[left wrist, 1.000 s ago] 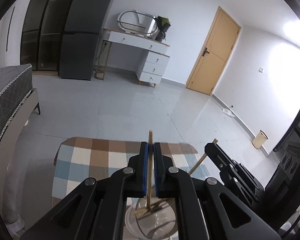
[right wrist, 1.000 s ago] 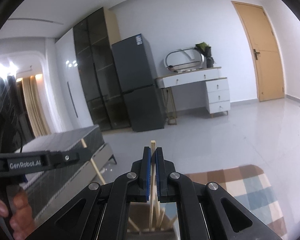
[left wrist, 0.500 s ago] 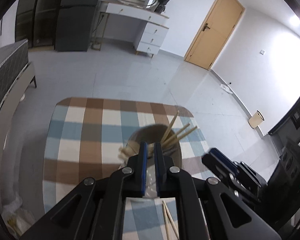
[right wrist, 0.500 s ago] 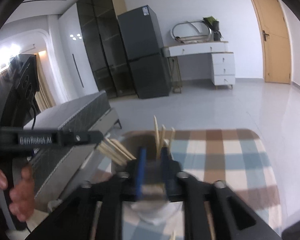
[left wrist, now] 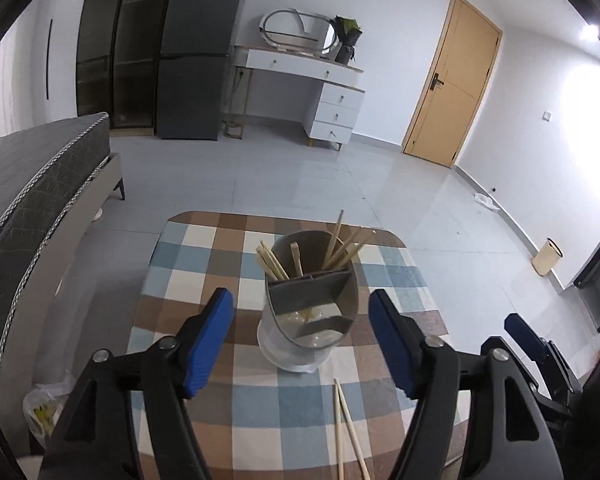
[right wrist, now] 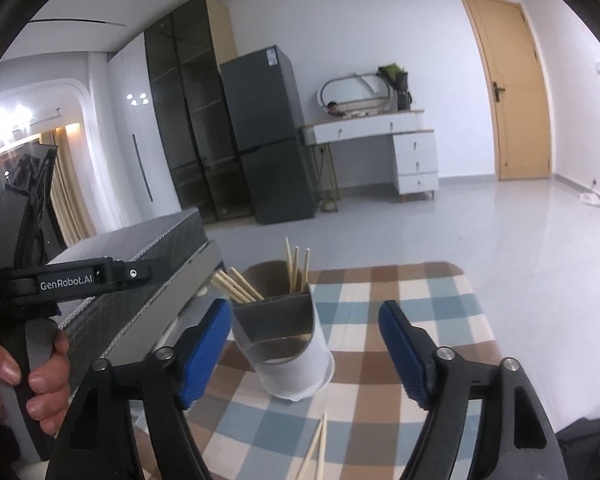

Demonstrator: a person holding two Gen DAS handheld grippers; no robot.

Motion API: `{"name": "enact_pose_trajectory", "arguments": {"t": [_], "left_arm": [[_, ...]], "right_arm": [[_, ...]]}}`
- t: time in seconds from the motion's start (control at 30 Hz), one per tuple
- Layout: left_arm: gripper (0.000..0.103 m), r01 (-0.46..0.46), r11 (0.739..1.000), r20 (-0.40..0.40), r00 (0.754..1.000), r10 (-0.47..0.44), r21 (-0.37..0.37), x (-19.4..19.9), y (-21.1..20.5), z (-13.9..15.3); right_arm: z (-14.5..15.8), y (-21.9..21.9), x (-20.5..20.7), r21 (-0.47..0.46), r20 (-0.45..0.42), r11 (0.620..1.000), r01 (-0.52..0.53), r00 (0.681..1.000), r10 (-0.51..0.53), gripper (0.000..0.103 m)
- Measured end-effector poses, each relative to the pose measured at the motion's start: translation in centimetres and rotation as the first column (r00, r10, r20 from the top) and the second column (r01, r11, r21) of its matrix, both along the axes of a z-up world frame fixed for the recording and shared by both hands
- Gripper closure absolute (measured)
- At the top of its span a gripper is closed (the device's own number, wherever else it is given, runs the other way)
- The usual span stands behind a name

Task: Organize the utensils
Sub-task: 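Open both grippers and raise them away from the holder, then lower both grippers to the last chopsticks on the rug and close each on one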

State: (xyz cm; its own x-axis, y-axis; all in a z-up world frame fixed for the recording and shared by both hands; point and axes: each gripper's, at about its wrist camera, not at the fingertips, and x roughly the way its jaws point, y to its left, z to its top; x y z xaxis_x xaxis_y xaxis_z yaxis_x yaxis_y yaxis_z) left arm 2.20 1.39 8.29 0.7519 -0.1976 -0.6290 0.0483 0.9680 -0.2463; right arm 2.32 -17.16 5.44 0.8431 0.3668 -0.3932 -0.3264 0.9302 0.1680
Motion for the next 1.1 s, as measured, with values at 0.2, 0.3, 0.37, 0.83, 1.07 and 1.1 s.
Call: {"name": "enact_pose_trajectory", "arguments": {"t": [0.2,0.3,0.37,0.83,1.07,1.1], "left_arm": [[0.021,-0.02,0.999,0.064,0.998,0.017,0.041,-2.5,-1.3,0.3],[0.018,-0.025,0.998,0.09,0.996,0.02,0.057,-3.6,-1.9,0.5],[0.017,-0.022,0.999,0.09,0.996,0.018,0.048,-4.1,-2.1,0.6],[0.009,-0.065,0.994,0.075,0.995,0.059,0.092,-4.6,-3.2,-4.2],[0.009,-0.07,0.99,0.04,0.997,0.065,0.123,-3.0,-3.0,-7.8],[0.009,-0.075,0.99,0.035,0.997,0.071,0.122,-2.8,-2.8,-8.2]], "right_arm": [[0.2,-0.8,-2.5,0.003,0.048,1.0,0.022,0.999,-0.022,0.014],[-0.1,-1.3,-3.4,0.011,0.054,0.999,0.031,0.998,-0.032,0.012],[-0.4,-1.8,-3.9,0.017,0.054,0.999,0.039,0.998,-0.04,0.01],[-2.3,-4.5,-4.7,0.071,-0.023,0.994,0.078,0.997,-0.076,0.0],[-3.8,-4.7,-3.8,0.089,-0.083,0.992,0.093,0.993,-0.086,0.0],[-4.1,-4.5,-3.6,0.077,-0.088,0.992,0.102,0.992,-0.095,0.0]]}}
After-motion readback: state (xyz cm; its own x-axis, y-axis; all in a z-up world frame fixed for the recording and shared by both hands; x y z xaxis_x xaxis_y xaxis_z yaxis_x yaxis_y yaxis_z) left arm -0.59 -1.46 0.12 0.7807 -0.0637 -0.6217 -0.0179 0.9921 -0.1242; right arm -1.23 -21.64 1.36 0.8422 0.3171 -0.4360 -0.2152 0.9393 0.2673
